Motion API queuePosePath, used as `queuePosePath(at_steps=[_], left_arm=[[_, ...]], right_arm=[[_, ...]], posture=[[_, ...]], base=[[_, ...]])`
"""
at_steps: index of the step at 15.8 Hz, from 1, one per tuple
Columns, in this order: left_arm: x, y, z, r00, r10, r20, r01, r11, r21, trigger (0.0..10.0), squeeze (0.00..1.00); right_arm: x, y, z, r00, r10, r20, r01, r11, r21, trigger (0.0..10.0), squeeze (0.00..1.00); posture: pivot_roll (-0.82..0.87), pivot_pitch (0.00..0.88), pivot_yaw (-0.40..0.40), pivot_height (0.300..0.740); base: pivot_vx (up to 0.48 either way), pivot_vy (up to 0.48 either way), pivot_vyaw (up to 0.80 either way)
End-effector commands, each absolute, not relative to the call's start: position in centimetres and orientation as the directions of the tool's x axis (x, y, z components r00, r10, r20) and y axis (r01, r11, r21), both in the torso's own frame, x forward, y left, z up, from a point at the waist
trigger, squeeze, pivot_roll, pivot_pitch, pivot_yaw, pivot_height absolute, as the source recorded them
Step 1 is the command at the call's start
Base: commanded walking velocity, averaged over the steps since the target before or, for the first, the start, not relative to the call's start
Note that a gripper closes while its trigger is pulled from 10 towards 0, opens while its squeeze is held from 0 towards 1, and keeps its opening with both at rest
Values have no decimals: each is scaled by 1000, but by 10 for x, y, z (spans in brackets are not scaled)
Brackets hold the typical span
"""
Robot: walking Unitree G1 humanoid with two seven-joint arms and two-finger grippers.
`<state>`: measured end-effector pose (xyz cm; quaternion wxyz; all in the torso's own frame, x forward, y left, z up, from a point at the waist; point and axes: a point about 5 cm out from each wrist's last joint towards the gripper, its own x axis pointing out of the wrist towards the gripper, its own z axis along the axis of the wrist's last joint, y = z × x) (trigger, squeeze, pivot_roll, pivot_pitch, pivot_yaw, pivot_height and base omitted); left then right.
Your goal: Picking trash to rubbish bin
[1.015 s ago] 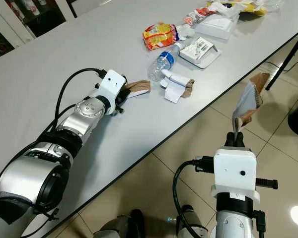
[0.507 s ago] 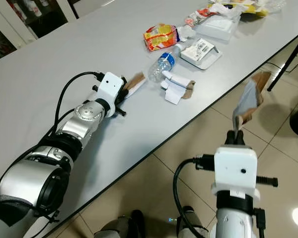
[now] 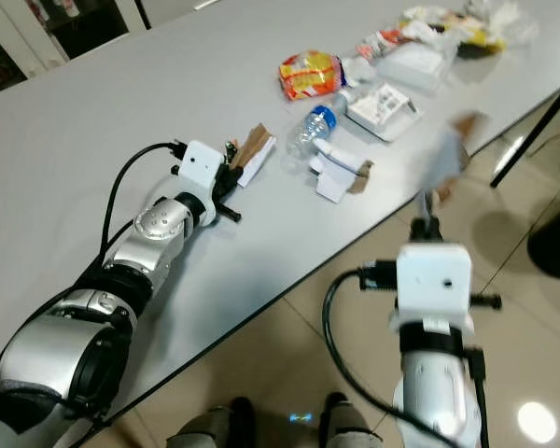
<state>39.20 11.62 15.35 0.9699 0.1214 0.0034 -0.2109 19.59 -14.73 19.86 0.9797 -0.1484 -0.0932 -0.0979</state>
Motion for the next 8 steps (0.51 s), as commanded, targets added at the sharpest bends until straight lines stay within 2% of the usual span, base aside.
queuePosePath(at_steps=[1, 8], left_arm=[[383, 125, 131, 907, -402, -125, 420, 887, 191, 0, 0], [373, 129, 143, 906, -420, 55, 403, 894, 197, 0, 0]], right_arm=[[200, -149, 198, 967, -145, 211, 201, 940, -277, 10000, 0], [223, -157, 202, 966, -91, 244, 164, 941, -297, 10000, 0]], posture=[[32, 161, 30, 740], [97, 116, -4, 740]], base=[[0, 0, 0], [0, 0, 0]])
